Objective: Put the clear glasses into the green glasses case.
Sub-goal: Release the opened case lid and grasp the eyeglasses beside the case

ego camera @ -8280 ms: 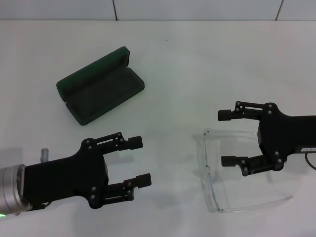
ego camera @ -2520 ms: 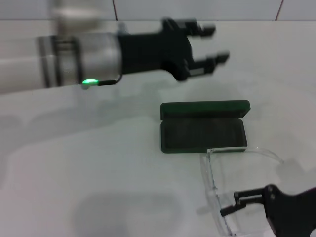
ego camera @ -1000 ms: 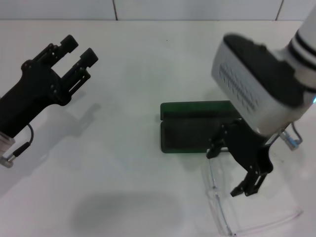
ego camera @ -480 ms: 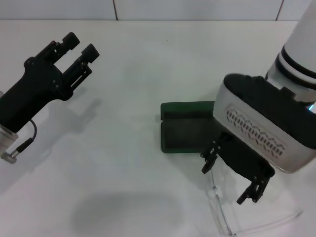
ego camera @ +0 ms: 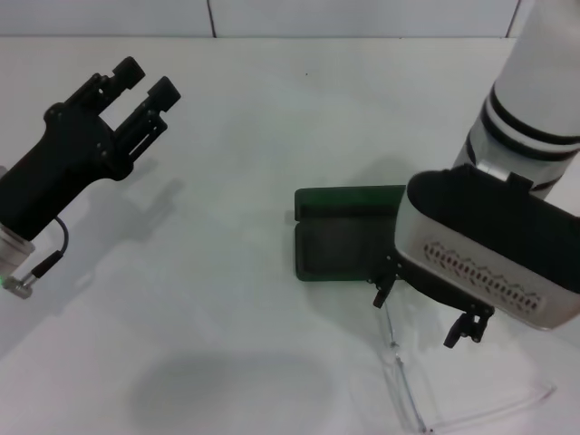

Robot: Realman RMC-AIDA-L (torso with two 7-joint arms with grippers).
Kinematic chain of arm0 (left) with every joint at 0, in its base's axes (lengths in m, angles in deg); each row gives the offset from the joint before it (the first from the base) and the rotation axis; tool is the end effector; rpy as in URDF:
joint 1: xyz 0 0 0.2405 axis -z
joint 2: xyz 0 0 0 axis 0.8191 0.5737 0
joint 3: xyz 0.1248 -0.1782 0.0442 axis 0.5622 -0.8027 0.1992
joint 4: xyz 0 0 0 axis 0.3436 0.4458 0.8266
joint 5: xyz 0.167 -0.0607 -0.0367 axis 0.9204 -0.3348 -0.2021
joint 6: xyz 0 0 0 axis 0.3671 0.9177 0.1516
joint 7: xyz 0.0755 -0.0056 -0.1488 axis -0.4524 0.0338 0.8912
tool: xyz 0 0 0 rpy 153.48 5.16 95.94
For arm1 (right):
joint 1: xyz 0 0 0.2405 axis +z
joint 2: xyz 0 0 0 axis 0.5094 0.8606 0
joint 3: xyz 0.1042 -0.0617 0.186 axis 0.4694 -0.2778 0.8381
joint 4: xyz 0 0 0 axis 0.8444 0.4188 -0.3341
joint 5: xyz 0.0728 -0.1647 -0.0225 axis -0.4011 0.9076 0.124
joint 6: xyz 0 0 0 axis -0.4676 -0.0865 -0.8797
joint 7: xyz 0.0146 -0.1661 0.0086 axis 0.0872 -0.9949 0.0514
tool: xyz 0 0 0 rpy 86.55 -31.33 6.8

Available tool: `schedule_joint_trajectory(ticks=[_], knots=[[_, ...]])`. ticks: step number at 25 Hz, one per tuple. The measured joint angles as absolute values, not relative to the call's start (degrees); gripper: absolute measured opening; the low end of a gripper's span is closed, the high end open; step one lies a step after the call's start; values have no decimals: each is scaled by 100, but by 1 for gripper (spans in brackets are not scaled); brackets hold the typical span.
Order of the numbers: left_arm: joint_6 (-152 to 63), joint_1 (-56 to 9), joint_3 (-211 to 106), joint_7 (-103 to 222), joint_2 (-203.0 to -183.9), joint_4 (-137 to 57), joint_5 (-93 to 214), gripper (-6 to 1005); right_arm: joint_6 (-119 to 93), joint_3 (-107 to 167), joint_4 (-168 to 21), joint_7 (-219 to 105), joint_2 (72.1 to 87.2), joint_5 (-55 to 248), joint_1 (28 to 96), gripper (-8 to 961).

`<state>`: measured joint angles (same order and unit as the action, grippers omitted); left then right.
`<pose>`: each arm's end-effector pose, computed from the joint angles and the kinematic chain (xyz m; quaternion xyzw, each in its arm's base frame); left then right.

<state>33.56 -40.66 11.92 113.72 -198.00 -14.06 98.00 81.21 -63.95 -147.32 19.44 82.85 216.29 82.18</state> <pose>-0.2092 0.2787 0.0259 -0.7851 -0.1989 -0.4928 0.3181 0.0965 0.2660 -0.0433 0.8411 0.4491 0.2413 0.1807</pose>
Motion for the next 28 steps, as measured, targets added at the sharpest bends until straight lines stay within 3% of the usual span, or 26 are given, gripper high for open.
schedule_joint_trajectory(ticks=[28], knots=[[3354, -4066, 993, 11395, -19787, -1594, 9773, 590, 6948, -8239, -14776, 1329, 8313, 21626, 8100, 812]])
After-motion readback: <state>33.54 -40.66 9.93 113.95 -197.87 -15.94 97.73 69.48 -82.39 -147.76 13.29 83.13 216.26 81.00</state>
